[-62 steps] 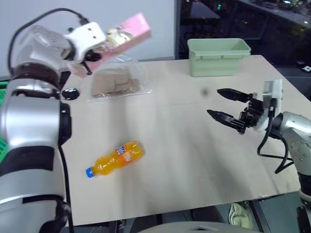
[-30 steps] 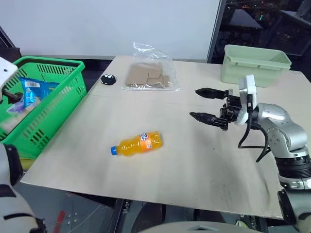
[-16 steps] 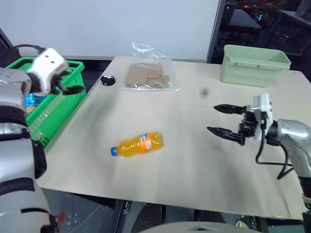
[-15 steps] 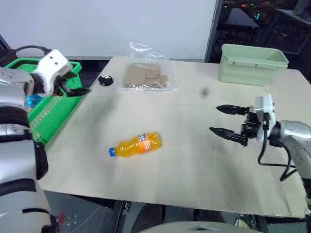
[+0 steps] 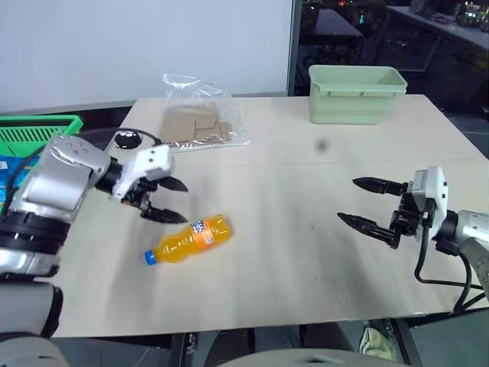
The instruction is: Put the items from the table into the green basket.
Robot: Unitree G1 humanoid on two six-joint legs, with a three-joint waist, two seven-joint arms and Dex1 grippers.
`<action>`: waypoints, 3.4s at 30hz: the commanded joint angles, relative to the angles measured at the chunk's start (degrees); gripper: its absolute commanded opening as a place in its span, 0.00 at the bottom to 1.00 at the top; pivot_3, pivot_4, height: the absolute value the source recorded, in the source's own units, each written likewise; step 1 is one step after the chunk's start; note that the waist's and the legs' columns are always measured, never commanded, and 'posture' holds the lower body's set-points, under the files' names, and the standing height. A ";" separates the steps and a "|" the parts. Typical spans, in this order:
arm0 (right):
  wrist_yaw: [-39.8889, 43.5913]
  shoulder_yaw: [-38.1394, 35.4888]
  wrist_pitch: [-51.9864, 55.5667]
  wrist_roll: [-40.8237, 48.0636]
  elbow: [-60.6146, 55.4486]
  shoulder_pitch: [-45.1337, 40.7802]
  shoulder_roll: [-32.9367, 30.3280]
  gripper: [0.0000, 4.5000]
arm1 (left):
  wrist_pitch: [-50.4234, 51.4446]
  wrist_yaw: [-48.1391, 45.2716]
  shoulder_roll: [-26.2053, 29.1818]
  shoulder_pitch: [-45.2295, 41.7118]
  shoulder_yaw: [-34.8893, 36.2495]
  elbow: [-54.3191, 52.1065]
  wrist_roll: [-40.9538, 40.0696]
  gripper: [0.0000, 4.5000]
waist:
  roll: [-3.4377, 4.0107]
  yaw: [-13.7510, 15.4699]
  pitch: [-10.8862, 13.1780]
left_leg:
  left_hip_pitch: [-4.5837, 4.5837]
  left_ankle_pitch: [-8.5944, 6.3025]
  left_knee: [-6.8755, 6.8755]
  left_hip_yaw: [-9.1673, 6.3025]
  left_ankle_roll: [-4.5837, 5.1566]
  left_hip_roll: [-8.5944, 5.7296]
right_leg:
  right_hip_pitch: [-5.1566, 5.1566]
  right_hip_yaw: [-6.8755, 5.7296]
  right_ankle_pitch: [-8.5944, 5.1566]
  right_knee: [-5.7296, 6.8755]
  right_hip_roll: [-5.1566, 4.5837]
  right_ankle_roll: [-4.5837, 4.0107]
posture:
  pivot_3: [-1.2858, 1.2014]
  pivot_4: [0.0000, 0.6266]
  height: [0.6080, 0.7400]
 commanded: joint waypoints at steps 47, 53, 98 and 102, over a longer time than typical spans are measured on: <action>4.37 3.44 -0.65 9.26 -1.02 -12.37 4.64 1.00 | 0.48 44.72 -10.19 -9.16 13.31 14.03 8.48 0.60 | 0.24 2.32 0.05 | 0.35 0.01 -0.05 0.01 -0.04 0.19 | 0.32 -0.15 -0.02 -0.16 0.35 -0.22 | 0.50 0.00 1.00; 7.88 5.89 -0.28 10.51 4.38 -20.76 6.50 1.00 | -1.56 48.59 0.81 -12.61 18.53 24.41 10.60 0.60 | 0.22 2.02 0.06 | 0.74 -0.01 -0.80 0.10 -0.05 0.16 | 0.29 -0.01 -0.13 -0.14 0.33 -0.43 | 0.54 0.00 1.00; 3.95 1.32 -13.63 -5.25 18.83 -8.50 8.15 1.00 | -6.36 45.28 -17.85 26.50 36.11 -13.96 -22.86 0.99 | -0.17 10.00 -0.18 | 0.80 0.30 -1.01 0.41 -0.58 0.48 | 0.28 0.00 -0.05 -0.22 0.18 -0.99 | 0.54 0.00 1.00; 0.70 -1.20 -18.06 -8.09 17.18 1.33 9.82 1.00 | -2.89 50.49 -25.73 37.36 29.50 -27.71 -22.75 0.99 | 0.05 9.08 -0.29 | 0.96 0.29 -1.07 0.58 -0.56 0.51 | 0.31 0.15 -0.05 -0.18 0.27 -0.99 | 0.53 0.00 1.00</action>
